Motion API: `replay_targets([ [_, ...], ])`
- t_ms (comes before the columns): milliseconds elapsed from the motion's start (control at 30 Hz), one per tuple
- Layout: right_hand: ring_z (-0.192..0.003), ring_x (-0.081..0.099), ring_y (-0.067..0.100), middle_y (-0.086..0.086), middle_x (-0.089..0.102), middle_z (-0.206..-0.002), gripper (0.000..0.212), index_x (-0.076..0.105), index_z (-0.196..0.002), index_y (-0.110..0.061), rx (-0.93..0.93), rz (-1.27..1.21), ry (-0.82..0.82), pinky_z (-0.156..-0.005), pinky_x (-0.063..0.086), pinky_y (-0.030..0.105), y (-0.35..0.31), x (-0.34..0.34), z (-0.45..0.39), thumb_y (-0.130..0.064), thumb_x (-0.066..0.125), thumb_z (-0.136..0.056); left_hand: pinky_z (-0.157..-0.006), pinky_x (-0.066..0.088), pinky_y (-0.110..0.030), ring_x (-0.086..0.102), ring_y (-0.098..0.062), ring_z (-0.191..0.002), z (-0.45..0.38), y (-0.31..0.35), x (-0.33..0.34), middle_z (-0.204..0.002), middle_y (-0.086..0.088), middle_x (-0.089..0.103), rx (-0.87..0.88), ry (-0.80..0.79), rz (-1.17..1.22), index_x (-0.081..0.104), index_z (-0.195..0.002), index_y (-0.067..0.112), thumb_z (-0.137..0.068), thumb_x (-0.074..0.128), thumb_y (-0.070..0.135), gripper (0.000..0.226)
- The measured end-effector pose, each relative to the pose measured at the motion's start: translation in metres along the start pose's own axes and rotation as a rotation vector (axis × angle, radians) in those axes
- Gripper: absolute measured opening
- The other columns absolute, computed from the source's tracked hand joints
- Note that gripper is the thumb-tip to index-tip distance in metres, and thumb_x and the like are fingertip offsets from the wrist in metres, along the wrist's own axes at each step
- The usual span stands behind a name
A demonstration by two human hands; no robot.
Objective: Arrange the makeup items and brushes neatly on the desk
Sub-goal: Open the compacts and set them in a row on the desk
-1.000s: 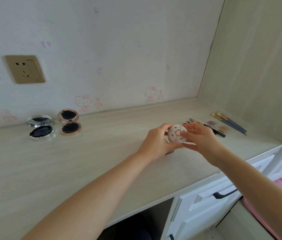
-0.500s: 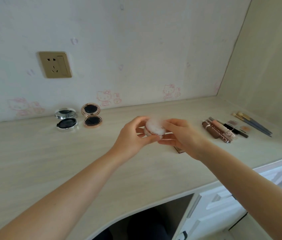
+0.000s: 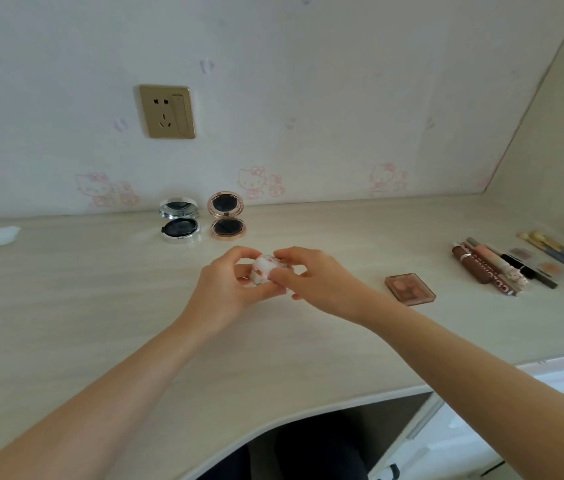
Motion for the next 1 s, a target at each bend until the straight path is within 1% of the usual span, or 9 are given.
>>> replay_targets([
  [100,-0.100,0.062,0.008,-0.008,0.062,-0.121,0.046,0.056,-0.129,-0.024,-0.018,0.021,-0.042,-0.078,0.049,0.021,-0.001,0.007,-0.005,-0.043,0.059,-0.087,-0.065,0.045,-0.004,0.069,0.001,-0.077,0.005,-0.006,-0.009,-0.083,0.018,0.074,0.004,0.015,-0.052,0.061,-0.098,0.033,-0.048,0.091,0.043,0.059],
  [167,-0.097,0.062,0.005,-0.009,0.063,-0.119,0.045,0.057,-0.125,-0.026,-0.030,0.042,-0.065,-0.075,0.047,0.018,-0.001,0.009,-0.006,-0.043,0.062,-0.085,-0.064,0.042,-0.002,0.068,0.003,-0.076,0.007,-0.010,-0.013,-0.081,0.018,0.073,0.007,0.028,-0.082,0.062,-0.097,0.032,-0.047,0.092,0.040,0.059],
  [333,-0.097,0.060,0.012,-0.006,0.062,-0.118,0.053,0.054,-0.126,-0.023,-0.105,0.208,-0.120,-0.088,0.050,0.029,-0.003,0.016,-0.007,-0.046,0.069,-0.081,-0.067,0.042,-0.003,0.068,0.002,-0.076,0.014,-0.021,-0.016,-0.083,0.011,0.075,0.044,0.035,-0.126,0.064,-0.099,0.025,-0.045,0.094,0.032,0.062],
  [467,-0.091,0.059,0.015,-0.002,0.064,-0.108,0.046,0.058,-0.119,-0.021,-0.140,0.243,-0.144,-0.082,0.051,0.030,-0.007,0.015,-0.006,-0.043,0.069,-0.081,-0.071,0.041,-0.003,0.067,0.003,-0.080,0.016,-0.023,-0.016,-0.087,0.008,0.075,0.112,0.037,-0.179,0.064,-0.100,0.023,-0.045,0.094,0.033,0.064],
  [567,-0.078,0.054,0.020,0.001,0.061,-0.085,0.030,0.058,-0.101,-0.013,-0.210,0.359,-0.167,-0.069,0.045,0.032,-0.009,0.017,-0.004,-0.042,0.059,-0.089,-0.073,0.041,-0.003,0.067,0.003,-0.083,0.016,-0.022,-0.015,-0.089,0.008,0.075,0.126,0.034,-0.170,0.062,-0.102,0.022,-0.047,0.094,0.030,0.064],
  [633,-0.074,0.051,0.023,0.003,0.056,-0.081,0.028,0.053,-0.100,-0.012,-0.220,0.418,-0.166,-0.065,0.041,0.033,-0.011,0.019,-0.004,-0.040,0.053,-0.093,-0.074,0.041,-0.003,0.067,0.002,-0.084,0.015,-0.023,-0.015,-0.090,0.011,0.074,0.130,0.028,-0.154,0.061,-0.102,0.023,-0.048,0.094,0.029,0.063],
  [867,-0.076,0.053,0.023,0.003,0.059,-0.085,0.027,0.054,-0.101,-0.015,-0.233,0.437,-0.156,-0.065,0.042,0.032,-0.013,0.013,-0.008,-0.041,0.052,-0.093,-0.080,0.043,-0.009,0.064,0.006,-0.094,0.012,-0.027,-0.017,-0.093,0.020,0.073,0.064,0.031,-0.138,0.054,-0.105,0.035,-0.048,0.092,0.038,0.068],
  [933,-0.087,0.057,0.023,0.002,0.064,-0.099,0.035,0.056,-0.115,-0.020,-0.237,0.426,-0.124,-0.071,0.046,0.032,-0.012,0.011,-0.008,-0.044,0.055,-0.091,-0.083,0.040,-0.012,0.059,0.009,-0.101,0.011,-0.028,-0.016,-0.096,0.026,0.070,0.047,0.032,-0.140,0.050,-0.109,0.038,-0.048,0.090,0.045,0.073],
  [1000,-0.099,0.057,0.023,0.003,0.062,-0.116,0.050,0.046,-0.131,-0.026,-0.213,0.435,-0.091,-0.079,0.049,0.034,-0.011,0.011,-0.009,-0.047,0.059,-0.087,-0.085,0.039,-0.012,0.055,0.013,-0.105,0.012,-0.029,-0.014,-0.100,0.028,0.067,0.014,0.026,-0.149,0.047,-0.111,0.042,-0.044,0.086,0.054,0.079],
])
Point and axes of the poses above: each hand's wrist, its own z-axis away from the middle knuckle, its own x-axis out of the palm, y = z × x, the point moved 1 cm from there along -z, towards the middle knuckle
